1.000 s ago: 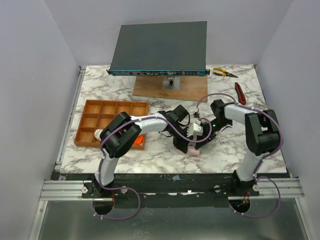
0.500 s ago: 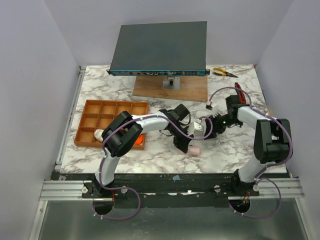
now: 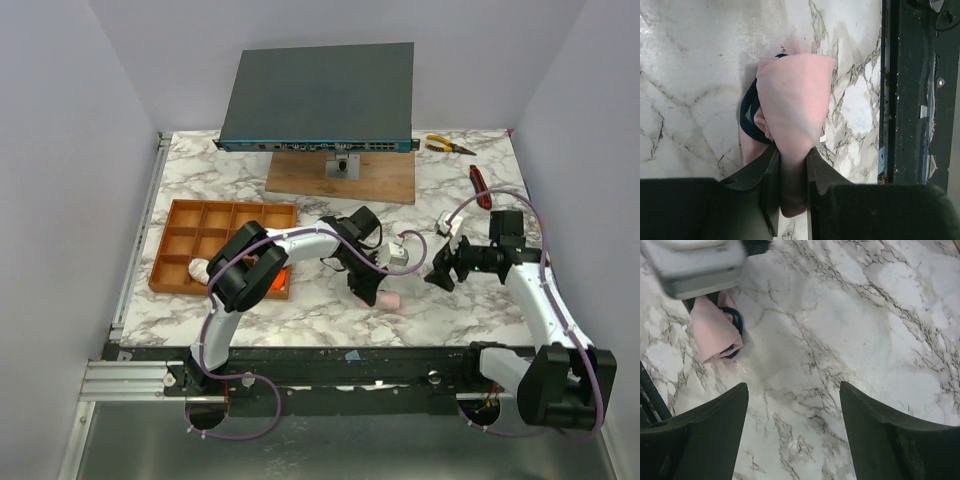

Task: Roll the underwear
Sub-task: Roll the underwear to the center of the board.

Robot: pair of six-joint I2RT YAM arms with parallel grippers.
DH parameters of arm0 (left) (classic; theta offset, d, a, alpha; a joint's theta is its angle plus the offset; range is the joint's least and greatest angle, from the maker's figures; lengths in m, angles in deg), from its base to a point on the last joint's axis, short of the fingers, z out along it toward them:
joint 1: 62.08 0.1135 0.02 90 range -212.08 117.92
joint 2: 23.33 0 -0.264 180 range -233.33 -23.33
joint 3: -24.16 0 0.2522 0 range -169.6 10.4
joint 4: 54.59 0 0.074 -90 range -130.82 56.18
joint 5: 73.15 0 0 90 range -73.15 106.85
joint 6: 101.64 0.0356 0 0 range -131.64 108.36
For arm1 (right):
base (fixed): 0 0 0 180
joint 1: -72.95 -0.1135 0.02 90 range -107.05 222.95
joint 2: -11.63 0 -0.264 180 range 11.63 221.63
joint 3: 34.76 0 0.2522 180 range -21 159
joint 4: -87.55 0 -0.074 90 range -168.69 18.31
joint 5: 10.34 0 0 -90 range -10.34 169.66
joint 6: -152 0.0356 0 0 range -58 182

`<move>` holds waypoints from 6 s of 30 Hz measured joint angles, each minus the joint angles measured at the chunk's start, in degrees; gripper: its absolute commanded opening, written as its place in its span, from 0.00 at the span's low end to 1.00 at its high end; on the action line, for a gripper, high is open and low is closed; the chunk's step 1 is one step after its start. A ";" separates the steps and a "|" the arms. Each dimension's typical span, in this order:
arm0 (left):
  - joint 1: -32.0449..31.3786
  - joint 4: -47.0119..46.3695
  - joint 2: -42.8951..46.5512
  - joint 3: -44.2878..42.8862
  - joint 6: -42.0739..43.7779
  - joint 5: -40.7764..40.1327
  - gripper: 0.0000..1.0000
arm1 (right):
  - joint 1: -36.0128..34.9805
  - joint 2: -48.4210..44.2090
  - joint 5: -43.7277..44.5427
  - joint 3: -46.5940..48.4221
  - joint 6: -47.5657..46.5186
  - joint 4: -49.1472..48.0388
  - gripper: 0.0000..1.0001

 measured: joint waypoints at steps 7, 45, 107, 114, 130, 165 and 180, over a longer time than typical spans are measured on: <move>0.31 1.44 -1.01 -1.33 -0.59 0.66 0.00 | -1.55 -5.42 -0.50 -4.87 -9.81 3.50 0.77; 1.57 4.44 -3.89 -4.50 -3.13 3.63 0.00 | -34.97 0.55 15.28 -9.88 -6.05 -10.27 0.71; 4.61 13.77 -10.14 -11.61 -2.78 10.27 0.00 | -40.63 12.52 20.09 -9.62 -2.49 -24.85 0.60; 4.90 15.87 -11.50 -13.33 -2.71 11.15 0.00 | -40.61 12.68 20.33 -9.60 -2.29 -25.27 0.60; 6.08 18.95 -13.64 -14.91 -3.26 14.19 0.00 | -40.61 16.46 19.65 -5.88 -2.05 -22.03 0.62; 6.19 20.44 -13.64 -14.23 -4.83 14.38 0.13 | -41.55 18.88 17.62 -4.00 -0.70 -20.74 0.01; 7.65 16.87 -8.55 -8.17 -7.06 16.96 0.81 | -42.60 12.81 20.20 -7.76 -1.51 -20.87 0.01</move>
